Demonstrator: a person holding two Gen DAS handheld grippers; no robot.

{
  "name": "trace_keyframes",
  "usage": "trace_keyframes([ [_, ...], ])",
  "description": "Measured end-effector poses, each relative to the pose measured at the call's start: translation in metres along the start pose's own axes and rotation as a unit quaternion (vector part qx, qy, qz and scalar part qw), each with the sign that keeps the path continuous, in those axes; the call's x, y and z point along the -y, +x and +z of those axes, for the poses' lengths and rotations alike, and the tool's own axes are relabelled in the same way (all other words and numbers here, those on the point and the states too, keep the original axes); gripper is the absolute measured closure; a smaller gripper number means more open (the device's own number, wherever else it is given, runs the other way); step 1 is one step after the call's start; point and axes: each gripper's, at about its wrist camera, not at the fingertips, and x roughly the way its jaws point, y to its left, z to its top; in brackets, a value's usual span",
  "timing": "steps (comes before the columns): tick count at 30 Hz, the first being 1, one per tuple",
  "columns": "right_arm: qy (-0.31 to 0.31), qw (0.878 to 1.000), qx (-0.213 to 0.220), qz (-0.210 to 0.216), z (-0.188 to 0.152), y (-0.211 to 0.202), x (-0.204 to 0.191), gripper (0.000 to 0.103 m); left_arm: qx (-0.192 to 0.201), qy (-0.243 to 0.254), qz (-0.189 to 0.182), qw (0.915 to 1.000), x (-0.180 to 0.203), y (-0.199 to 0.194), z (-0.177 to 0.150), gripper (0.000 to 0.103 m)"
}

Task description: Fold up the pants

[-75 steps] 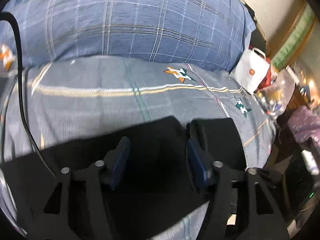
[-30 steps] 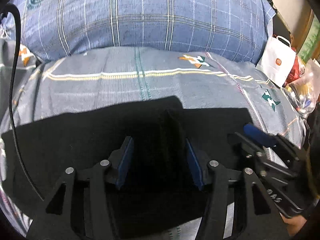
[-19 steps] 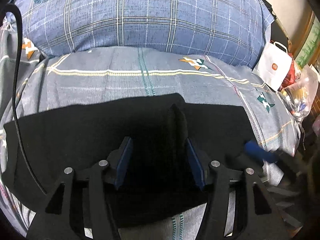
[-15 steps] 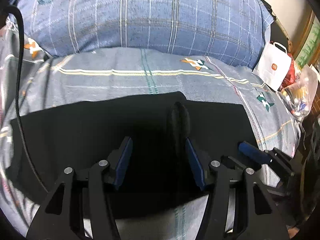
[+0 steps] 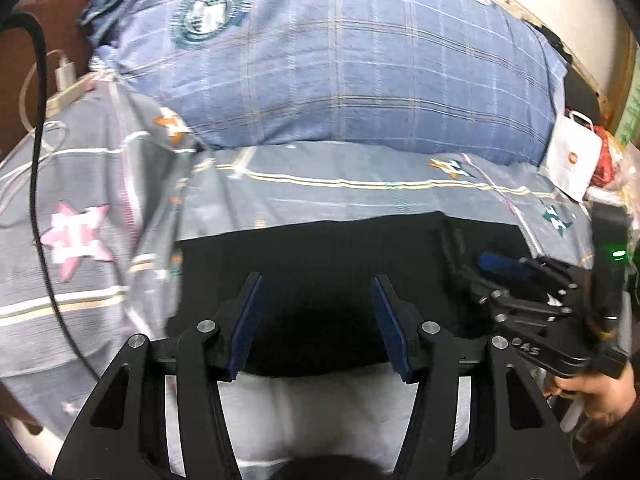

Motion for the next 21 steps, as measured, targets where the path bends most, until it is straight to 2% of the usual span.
trace_keyframes([
  [1, -0.007, 1.0, -0.019, 0.015, -0.001, 0.01, -0.004, 0.061, 0.001, -0.002, 0.006, 1.0, -0.006, -0.004, -0.001, 0.048],
  [3, -0.04, 0.999, -0.037, -0.006, -0.002, 0.021, -0.014, 0.061, 0.005, -0.007, 0.02, 0.9998, -0.018, -0.011, -0.005, 0.048],
  [9, -0.034, 0.999, -0.02, 0.011, 0.003, 0.011, -0.014, 0.061, 0.0, -0.039, 0.033, 0.9987, -0.049, -0.017, -0.022, 0.042],
  [15, -0.037, 0.999, -0.038, 0.011, 0.004, 0.017, -0.013, 0.061, -0.031, -0.106, 0.017, 0.9938, -0.076, -0.003, -0.049, 0.042],
  [21, -0.06, 0.998, -0.02, 0.02, 0.016, 0.006, -0.026, 0.061, -0.047, -0.152, 0.009, 0.9873, -0.088, 0.01, -0.062, 0.042],
])
